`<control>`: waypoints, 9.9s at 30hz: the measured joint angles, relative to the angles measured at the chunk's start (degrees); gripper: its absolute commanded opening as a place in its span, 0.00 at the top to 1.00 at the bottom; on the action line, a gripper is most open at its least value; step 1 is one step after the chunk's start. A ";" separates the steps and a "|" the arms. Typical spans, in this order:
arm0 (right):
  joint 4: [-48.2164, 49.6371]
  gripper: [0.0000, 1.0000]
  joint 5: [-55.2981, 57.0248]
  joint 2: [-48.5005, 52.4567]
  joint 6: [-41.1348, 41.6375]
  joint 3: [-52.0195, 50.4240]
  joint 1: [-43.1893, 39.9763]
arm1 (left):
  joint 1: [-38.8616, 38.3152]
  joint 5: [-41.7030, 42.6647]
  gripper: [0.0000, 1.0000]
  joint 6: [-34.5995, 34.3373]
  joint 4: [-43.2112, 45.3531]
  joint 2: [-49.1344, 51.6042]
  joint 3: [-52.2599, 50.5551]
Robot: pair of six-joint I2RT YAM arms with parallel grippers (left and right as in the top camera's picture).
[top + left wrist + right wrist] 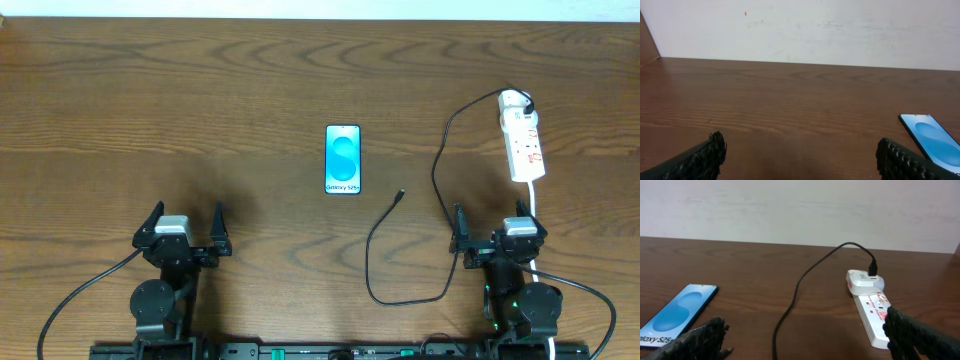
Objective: Plug charger to phone and switch on socket
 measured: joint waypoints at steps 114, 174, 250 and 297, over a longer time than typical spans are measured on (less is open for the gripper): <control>0.02 0.01 0.00 0.04 0.00 0.00 0.00 | 0.00 0.04 0.02 -1.70 4.72 0.39 -0.66; 0.00 0.01 0.00 0.31 0.00 -0.02 0.00 | -12.07 13.16 0.02 -6.86 -77.83 88.65 93.04; 0.02 0.01 0.02 0.31 0.00 -0.02 0.00 | -24.41 -1.07 0.02 -23.43 -78.97 106.86 112.10; 0.02 0.01 0.00 0.31 0.00 -0.02 0.00 | -32.04 -1.07 0.02 -26.99 -63.63 106.86 90.71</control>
